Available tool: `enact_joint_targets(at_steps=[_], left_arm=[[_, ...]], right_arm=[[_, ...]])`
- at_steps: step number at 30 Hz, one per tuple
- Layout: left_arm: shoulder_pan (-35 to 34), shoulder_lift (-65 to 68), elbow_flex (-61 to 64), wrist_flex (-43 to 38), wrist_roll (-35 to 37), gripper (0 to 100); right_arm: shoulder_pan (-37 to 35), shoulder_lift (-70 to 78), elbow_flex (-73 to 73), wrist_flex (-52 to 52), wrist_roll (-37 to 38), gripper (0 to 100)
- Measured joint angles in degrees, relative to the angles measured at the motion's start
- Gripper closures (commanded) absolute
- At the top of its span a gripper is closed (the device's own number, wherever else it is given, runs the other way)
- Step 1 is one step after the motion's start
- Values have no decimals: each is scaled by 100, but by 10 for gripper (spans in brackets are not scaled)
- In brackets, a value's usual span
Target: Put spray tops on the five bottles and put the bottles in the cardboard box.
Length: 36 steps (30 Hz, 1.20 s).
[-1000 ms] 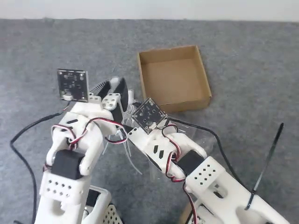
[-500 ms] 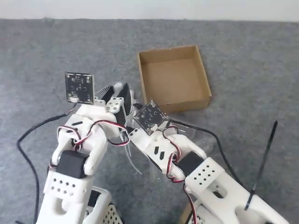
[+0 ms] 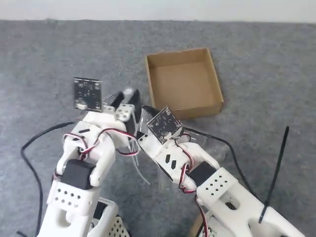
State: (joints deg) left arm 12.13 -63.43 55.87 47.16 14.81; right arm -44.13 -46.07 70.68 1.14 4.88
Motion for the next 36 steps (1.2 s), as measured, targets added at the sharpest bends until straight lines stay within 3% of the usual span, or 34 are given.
enact_joint_targets(at_steps=[10, 23, 29, 36], left_arm=[[-18, 26, -211, 123, -193, 825], [-158, 26, -1890, 1530, -255, 776], [-932, -202, -1679, 1662, -255, 775], [-1002, -1389, -352, 1538, -941, 774]], right_arm=[[88, 0, -9, -62, -9, 992], [176, 0, -18, -105, -9, 992], [624, 0, -466, 598, -264, 992], [932, 1055, -2400, 1626, -598, 992]])
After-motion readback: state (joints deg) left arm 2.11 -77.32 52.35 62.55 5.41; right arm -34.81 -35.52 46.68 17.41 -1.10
